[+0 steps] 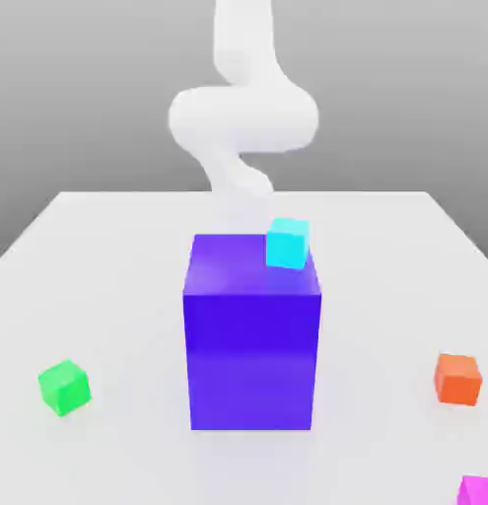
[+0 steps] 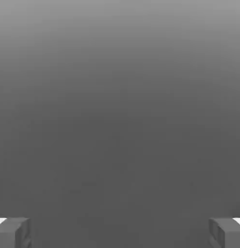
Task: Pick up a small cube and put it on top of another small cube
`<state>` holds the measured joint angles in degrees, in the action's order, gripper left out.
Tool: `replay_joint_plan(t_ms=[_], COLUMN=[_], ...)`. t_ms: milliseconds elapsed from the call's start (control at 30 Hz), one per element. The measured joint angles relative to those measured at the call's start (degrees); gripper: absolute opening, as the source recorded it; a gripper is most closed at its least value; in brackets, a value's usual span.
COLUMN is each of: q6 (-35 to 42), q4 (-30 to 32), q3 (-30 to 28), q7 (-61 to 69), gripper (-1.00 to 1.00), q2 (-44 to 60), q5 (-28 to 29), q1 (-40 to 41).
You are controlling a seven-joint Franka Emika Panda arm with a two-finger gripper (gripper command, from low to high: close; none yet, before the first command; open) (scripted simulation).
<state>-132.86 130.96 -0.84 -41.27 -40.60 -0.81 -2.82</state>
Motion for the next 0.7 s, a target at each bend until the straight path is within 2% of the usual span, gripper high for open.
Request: replay_joint_plan(t_ms=[367,700], q6=[-4.7,-9.0], q4=[-3.7,-6.9], q3=[-2.0,0.6], q7=[20.7,37.4], gripper=[0.00,0.00], q2=[23.3,43.9], q5=[-4.2,-5.4], q1=[-10.7,-17.0])
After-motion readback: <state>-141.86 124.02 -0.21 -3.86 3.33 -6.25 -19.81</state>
